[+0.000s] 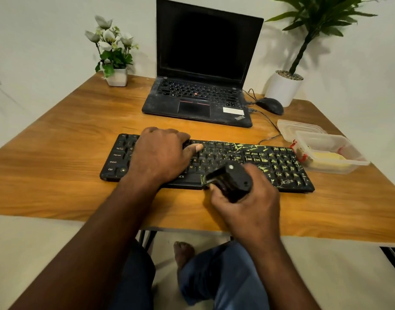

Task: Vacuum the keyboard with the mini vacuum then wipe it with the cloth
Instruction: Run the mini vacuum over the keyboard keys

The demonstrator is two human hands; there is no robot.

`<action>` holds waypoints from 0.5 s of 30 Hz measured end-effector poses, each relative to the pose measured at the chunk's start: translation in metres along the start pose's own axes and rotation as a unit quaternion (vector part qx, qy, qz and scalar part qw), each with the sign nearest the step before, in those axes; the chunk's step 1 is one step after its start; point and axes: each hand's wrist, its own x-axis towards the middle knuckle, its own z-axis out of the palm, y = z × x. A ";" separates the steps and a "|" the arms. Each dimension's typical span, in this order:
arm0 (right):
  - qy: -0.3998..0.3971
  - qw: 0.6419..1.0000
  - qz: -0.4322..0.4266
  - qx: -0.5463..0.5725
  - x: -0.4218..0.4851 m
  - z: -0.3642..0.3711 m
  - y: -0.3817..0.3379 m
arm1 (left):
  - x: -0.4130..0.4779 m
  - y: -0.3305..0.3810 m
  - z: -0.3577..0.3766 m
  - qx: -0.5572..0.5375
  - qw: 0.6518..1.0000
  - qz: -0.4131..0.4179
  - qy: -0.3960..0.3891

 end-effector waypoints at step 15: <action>-0.007 1.000 -0.022 -0.002 0.008 0.003 -0.005 | -0.063 0.015 -0.002 -0.055 0.998 0.004 0.018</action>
